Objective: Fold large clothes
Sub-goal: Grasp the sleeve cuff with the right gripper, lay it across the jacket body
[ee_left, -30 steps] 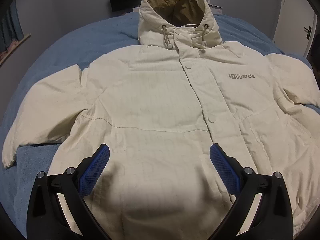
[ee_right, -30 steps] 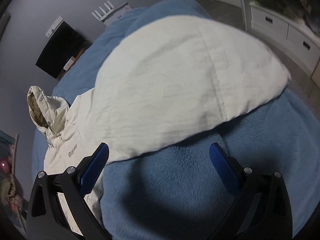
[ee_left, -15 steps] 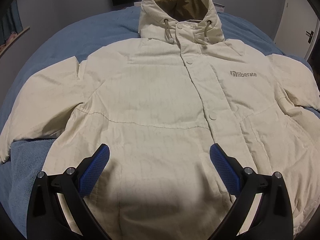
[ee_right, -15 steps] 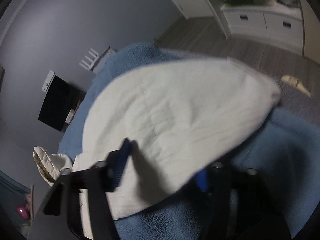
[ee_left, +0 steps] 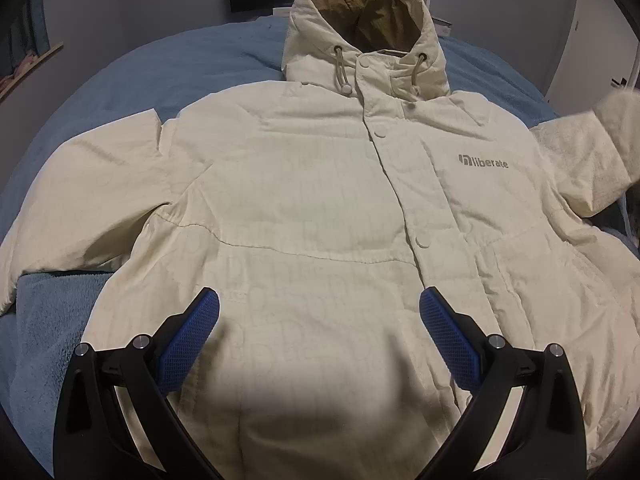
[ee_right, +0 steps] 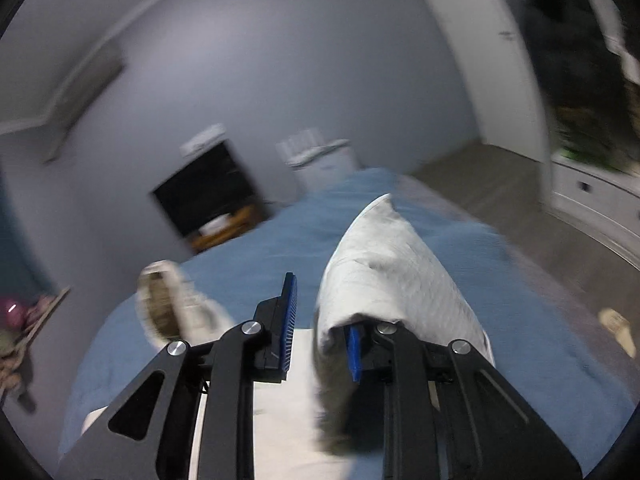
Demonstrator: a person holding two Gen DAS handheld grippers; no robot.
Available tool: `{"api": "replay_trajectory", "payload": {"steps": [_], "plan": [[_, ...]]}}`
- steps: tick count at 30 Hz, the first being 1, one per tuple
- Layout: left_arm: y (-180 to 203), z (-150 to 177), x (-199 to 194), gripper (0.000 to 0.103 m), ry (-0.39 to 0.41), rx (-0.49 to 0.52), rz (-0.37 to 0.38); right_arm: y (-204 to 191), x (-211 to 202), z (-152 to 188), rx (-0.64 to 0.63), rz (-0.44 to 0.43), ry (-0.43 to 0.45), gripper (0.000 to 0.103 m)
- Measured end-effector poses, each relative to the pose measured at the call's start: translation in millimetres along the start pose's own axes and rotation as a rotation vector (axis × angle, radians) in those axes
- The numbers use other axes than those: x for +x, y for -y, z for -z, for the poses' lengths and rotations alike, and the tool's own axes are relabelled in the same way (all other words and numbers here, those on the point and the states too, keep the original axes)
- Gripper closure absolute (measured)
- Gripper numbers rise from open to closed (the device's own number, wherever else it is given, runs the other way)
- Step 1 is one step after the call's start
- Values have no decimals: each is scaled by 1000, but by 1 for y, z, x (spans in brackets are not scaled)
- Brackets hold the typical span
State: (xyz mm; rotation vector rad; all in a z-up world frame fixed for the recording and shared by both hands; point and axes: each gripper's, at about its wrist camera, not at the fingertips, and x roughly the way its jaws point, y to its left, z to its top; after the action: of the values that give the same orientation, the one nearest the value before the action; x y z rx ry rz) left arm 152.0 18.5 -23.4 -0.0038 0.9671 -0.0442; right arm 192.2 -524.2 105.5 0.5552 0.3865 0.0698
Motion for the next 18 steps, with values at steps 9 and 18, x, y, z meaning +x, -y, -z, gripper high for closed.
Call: {"api": "replay_trajectory", "payload": {"steps": [9,18], "plan": [[-10,1,-3,6,15,-45,26,-128,33,62,-55,-278,-192,84],[-12,3,-1,6,10,-43,30,-159,108,190,-94,-356,-533,83]]}}
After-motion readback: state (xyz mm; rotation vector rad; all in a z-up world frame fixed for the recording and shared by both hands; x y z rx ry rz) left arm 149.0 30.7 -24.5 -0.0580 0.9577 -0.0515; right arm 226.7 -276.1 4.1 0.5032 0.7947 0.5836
